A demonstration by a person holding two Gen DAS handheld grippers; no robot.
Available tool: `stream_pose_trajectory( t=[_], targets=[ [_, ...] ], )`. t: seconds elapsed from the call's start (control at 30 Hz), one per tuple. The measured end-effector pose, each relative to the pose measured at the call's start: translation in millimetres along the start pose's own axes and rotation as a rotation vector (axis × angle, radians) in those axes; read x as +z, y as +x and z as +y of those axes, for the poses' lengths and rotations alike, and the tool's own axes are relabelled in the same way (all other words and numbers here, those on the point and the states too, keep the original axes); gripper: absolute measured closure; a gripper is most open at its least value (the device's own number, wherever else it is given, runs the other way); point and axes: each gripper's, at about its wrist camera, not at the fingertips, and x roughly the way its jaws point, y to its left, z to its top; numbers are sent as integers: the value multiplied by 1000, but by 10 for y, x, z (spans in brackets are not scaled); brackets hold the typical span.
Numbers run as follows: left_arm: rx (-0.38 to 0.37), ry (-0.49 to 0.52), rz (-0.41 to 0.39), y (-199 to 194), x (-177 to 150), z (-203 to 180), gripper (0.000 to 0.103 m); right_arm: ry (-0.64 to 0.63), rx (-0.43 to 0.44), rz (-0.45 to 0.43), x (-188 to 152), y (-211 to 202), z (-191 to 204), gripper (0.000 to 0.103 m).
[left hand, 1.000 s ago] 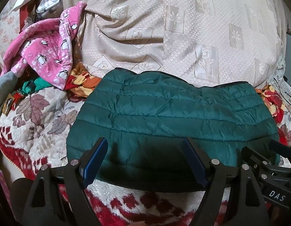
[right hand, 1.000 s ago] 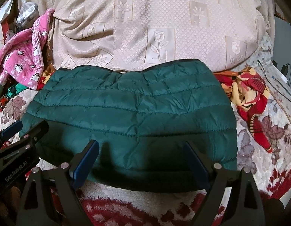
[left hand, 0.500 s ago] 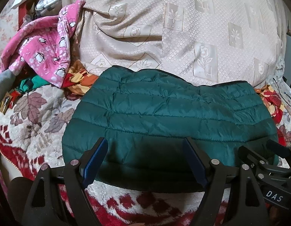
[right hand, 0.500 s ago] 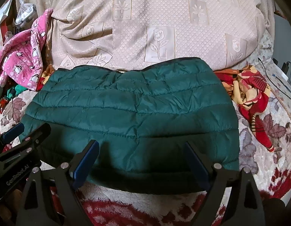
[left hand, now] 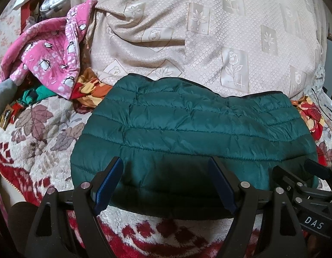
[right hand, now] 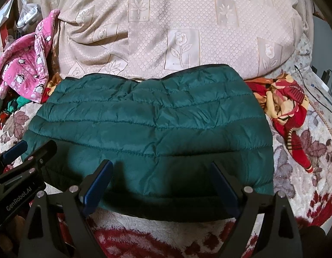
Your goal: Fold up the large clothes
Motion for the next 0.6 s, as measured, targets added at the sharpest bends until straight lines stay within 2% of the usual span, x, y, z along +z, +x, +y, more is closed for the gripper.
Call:
stream_pose_trajectory(
  t=[0.6],
  targets=[
    [5, 5, -4, 2, -5, -8, 57, 3, 3, 12, -10, 30, -2, 10]
  ],
)
